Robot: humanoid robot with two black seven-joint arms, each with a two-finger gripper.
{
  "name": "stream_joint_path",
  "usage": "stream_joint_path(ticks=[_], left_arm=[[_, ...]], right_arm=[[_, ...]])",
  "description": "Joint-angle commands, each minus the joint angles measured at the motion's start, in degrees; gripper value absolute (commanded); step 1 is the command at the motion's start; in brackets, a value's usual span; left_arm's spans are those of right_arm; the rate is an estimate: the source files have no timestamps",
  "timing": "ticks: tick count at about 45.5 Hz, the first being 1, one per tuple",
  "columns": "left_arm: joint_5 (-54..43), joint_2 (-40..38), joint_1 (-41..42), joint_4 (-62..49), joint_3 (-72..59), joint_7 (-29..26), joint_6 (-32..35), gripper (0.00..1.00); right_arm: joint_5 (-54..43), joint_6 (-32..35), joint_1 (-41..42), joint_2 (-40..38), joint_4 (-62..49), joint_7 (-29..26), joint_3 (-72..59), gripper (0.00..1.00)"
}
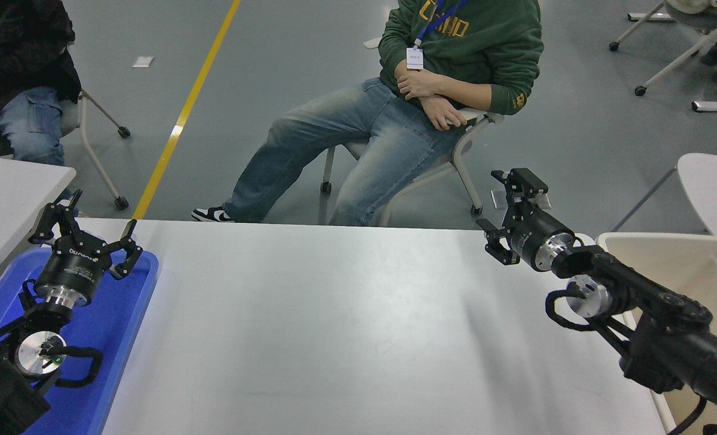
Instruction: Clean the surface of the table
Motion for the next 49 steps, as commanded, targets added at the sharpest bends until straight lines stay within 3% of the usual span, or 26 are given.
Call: stream_joint_path(ticks=[1, 49], left_arm=[[0.0, 0.0, 0.0, 0.0, 0.0, 0.1, 0.0, 1.0], [0.0, 0.0, 0.0, 0.0, 0.0, 0.0, 0.0, 1.0]], right_arm=[[0.0, 0.0, -1.9, 7.0, -3.0, 3.2, 5.2, 1.0], [0.0, -0.2, -3.8, 9.5, -5.7, 5.9, 5.3, 1.0]])
